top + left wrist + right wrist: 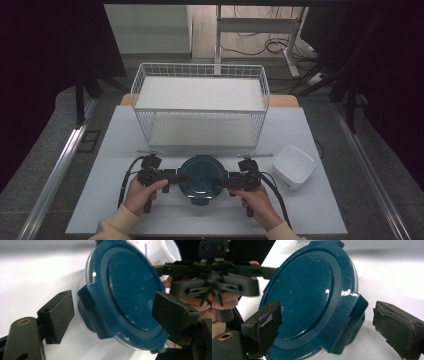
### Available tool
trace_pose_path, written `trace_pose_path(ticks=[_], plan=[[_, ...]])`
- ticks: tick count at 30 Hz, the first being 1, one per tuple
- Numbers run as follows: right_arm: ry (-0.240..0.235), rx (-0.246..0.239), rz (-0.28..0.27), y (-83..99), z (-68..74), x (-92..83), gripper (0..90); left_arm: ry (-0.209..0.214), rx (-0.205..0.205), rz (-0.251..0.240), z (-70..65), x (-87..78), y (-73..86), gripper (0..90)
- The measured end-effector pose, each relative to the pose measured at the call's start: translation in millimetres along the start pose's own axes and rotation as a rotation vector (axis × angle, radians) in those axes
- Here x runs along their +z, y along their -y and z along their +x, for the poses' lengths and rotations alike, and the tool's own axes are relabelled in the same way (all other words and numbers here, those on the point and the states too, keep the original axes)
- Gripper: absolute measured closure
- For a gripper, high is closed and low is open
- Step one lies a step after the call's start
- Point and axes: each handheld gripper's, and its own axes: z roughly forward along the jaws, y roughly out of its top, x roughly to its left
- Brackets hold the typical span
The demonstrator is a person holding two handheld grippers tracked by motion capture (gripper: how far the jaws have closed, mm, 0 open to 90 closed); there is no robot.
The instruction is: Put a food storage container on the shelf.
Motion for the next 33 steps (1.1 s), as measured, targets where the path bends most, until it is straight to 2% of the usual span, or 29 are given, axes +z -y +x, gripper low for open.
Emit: trace_pose_path(ticks=[4,5,6,7,12,15,16,18,19,22,24,33], plan=[[-0.012,0.027,0.019,1.6,-1.4,5.8,7.6,0.025,-0.023,0.005,0.3,3.3,2.5,17.7],[-0.015,0.035,0.022,2.2,-1.9,7.4,7.7,0.038,-0.035,0.009,2.2,4.0,3.0,18.2],[-0.019,0.043,0.024,2.4,-2.1,8.0,7.8,0.063,-0.067,0.010,5.3,4.8,3.8,18.4],[-0.029,0.056,0.024,2.8,-2.9,9.0,8.3,0.071,-0.076,0.007,7.1,5.1,4.2,19.2],[-0.060,0.102,0.031,4.7,-6.7,12.8,13.6,0.085,-0.093,0.018,9.2,8.0,4.0,20.9],[-0.076,0.125,0.036,5.7,-7.2,14.3,17.1,0.071,-0.097,0.025,8.1,10.7,5.0,23.0],[-0.073,0.125,0.034,6.0,-7.0,14.6,17.4,0.056,-0.108,0.021,6.5,10.8,5.5,25.7],[-0.063,0.106,0.023,5.9,-6.2,12.8,20.5,0.052,-0.126,0.023,6.2,10.0,5.4,27.1],[-0.066,0.108,0.021,5.9,-7.0,11.8,22.0,0.057,-0.130,0.022,7.0,9.4,5.5,28.2],[-0.095,0.154,0.000,7.2,-12.7,8.6,27.7,0.085,-0.182,-0.003,11.6,7.5,8.6,32.2],[-0.104,0.160,-0.011,7.8,-14.8,7.5,29.4,0.098,-0.190,-0.008,12.9,5.8,9.9,34.3],[-0.085,0.120,-0.040,14.5,-3.7,-2.9,32.9,0.067,-0.129,-0.053,-2.8,-2.5,18.1,38.5]])
